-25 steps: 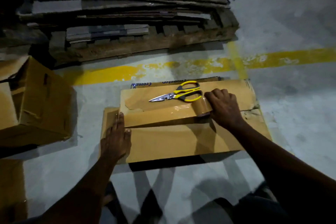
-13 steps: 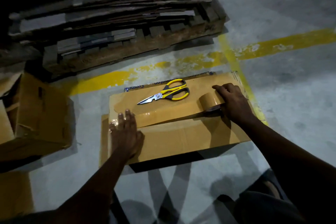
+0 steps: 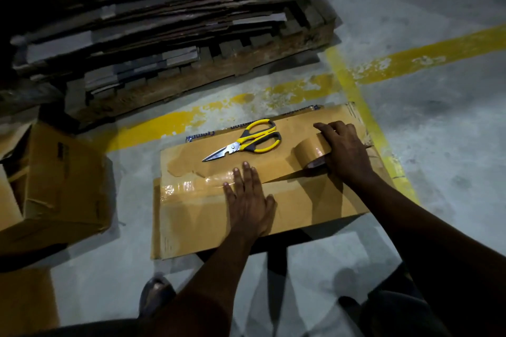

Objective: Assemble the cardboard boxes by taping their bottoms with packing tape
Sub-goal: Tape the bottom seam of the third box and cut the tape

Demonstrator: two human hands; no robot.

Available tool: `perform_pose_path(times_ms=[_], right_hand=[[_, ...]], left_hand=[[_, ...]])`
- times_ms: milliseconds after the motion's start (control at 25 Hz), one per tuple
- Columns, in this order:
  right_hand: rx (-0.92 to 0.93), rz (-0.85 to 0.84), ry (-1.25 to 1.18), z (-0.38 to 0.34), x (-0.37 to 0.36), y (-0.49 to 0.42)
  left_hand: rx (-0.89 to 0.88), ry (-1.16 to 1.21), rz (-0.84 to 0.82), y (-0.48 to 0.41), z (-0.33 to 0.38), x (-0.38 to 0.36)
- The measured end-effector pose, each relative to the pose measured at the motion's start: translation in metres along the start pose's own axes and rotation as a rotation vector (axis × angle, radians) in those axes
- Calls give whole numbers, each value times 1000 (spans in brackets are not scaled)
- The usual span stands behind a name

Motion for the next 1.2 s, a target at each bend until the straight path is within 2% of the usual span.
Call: perform_pose_path(times_ms=[200, 360, 560, 680, 800, 920, 1000, 1200], right_hand=[[-108, 46, -166, 16, -15, 4], [-41, 15, -168, 7, -19, 3], [21, -27, -42, 7, -20, 1], [-79, 66, -101, 49, 5, 3], [-49, 173, -1, 77, 24, 11], [-232, 233, -134, 85, 22, 17], [-325, 185, -190, 86, 14, 18], [-381, 145, -133, 77, 8, 21]], left_hand=[[-216, 6, -13, -6, 57, -4], [-287, -55, -8, -11, 67, -7], [-232, 22, 26, -13, 59, -18], [-224, 21, 31, -14, 57, -19], [-232, 26, 49, -12, 58, -18], [-238, 36, 86, -10, 61, -16], [-238, 15, 92, -11, 62, -16], [-255, -38, 85, -19, 86, -14]])
Point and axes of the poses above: each hand's wrist, its own y-axis away from the middle knuckle, its own x-axis out of the back of the hand, z = x × y, the point moved 5 cm from there along -y, towards the middle knuckle, and after that the axes turned 3 degrees about z, right-handed, at the moved point
